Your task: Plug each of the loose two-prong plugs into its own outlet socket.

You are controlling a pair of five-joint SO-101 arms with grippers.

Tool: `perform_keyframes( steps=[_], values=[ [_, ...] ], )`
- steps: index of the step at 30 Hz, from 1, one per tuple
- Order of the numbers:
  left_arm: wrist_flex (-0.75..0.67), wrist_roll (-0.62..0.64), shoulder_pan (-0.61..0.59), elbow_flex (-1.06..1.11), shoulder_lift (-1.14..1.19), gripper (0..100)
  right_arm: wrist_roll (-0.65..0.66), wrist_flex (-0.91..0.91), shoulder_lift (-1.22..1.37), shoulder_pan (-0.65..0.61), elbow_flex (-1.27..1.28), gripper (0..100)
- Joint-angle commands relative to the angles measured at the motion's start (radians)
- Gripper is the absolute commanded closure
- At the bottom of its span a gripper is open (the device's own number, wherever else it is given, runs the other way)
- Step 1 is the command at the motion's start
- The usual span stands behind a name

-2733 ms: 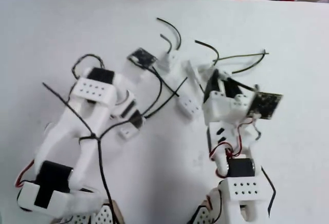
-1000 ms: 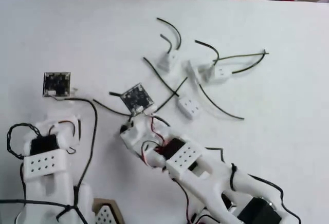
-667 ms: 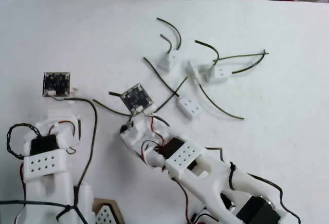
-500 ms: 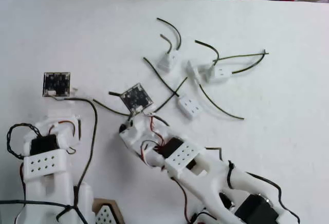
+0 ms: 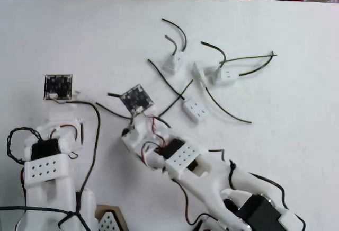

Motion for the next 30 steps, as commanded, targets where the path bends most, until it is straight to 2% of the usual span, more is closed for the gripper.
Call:
perform_keyframes(
  steps=[1, 9, 20, 26, 30],
  values=[
    [-0.02, 0.008, -0.004, -0.003, -0.022, 98, 0.055, 0.068, 0.018, -0.002, -0.044, 98.1],
    [-0.02, 0.008, -0.005, -0.003, -0.022, 98, 0.14, 0.076, 0.208, -0.027, -0.118, 98.1],
    [-0.02, 0.008, -0.005, -0.002, -0.022, 98, 0.17, 0.133, 0.205, -0.028, -0.133, 98.1],
    [-0.038, 0.008, -0.005, 0.018, -0.027, 98, 0.172, 0.134, 0.039, 0.091, -0.176, 98.1],
    [-0.048, 0.008, -0.005, 0.018, -0.025, 98, 0.232, 0.134, -0.116, 0.196, -0.23, 98.1]
  ],
)
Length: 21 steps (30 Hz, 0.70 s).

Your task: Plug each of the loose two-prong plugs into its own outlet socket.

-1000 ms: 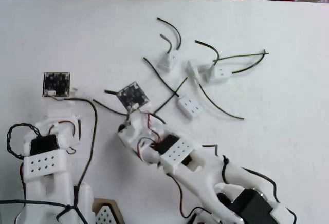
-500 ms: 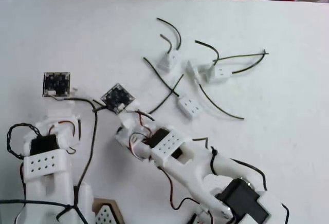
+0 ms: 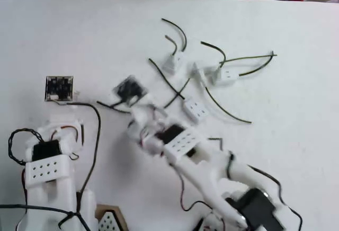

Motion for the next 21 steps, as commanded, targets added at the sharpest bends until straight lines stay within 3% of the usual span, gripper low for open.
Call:
perform_keyframes(
  steps=[1, 14, 21],
  values=[
    [-0.025, 0.008, -0.005, -0.008, -0.022, 98, 0.044, 0.01, -0.159, 0.099, -0.094, 98.1],
    [-0.025, 0.008, -0.005, -0.008, -0.022, 98, 0.046, -0.033, -0.208, 0.539, -0.219, 97.8],
    [-0.025, 0.008, -0.005, -0.008, -0.021, 98, 0.044, -0.035, 0.012, 0.593, -0.224, 97.8]
  ],
)
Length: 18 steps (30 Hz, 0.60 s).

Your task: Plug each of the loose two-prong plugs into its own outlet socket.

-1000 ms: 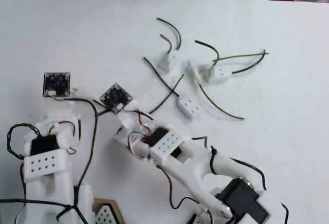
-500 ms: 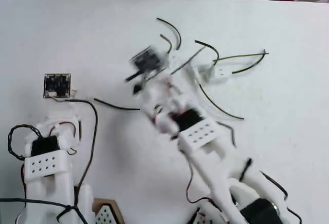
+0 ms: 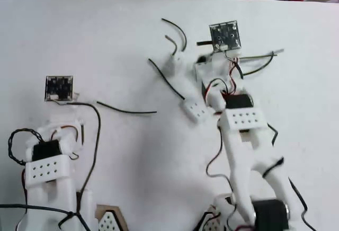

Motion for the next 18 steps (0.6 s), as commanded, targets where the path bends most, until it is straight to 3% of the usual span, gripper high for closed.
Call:
perform_keyframes(
  steps=[1, 5, 7, 11, 18],
  values=[
    [-0.018, 0.008, -0.005, -0.008, -0.021, 98, 0.002, -0.033, 0.099, 0.016, -0.06, 97.8],
    [-0.018, 0.008, -0.005, -0.006, -0.019, 98, -0.086, -0.067, 0.231, 0.035, -0.118, 96.5],
    [-0.018, 0.008, -0.005, -0.006, -0.019, 98, -0.123, -0.051, 0.278, 0.053, -0.175, 91.1],
    [-0.018, 0.008, -0.005, -0.006, -0.019, 98, -0.137, 0.113, 0.321, 0.071, -0.302, 80.7],
    [-0.018, 0.008, -0.005, -0.006, -0.019, 98, -0.137, 0.367, 0.262, 0.045, -0.436, 80.4]
  ],
)
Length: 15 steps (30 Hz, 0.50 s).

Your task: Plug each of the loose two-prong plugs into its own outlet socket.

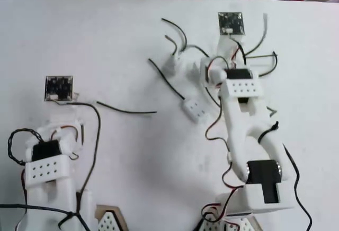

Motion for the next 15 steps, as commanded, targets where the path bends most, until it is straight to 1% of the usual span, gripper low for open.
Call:
perform_keyframes(
  steps=[1, 6, 8, 15],
  values=[
    [-0.018, 0.008, -0.005, -0.006, -0.021, 98, -0.008, 0.093, -0.093, -0.024, -0.072, 80.4],
    [-0.018, 0.008, -0.008, -0.008, -0.024, 98, -0.008, 0.188, -0.206, -0.131, -0.068, 80.4],
    [-0.018, 0.011, -0.027, -0.011, -0.024, 98, -0.009, 0.206, -0.234, -0.173, -0.068, 80.4],
    [-0.018, 0.017, -0.11, -0.032, -0.025, 98, -0.009, 0.208, -0.251, -0.28, -0.043, 80.3]
  ],
)
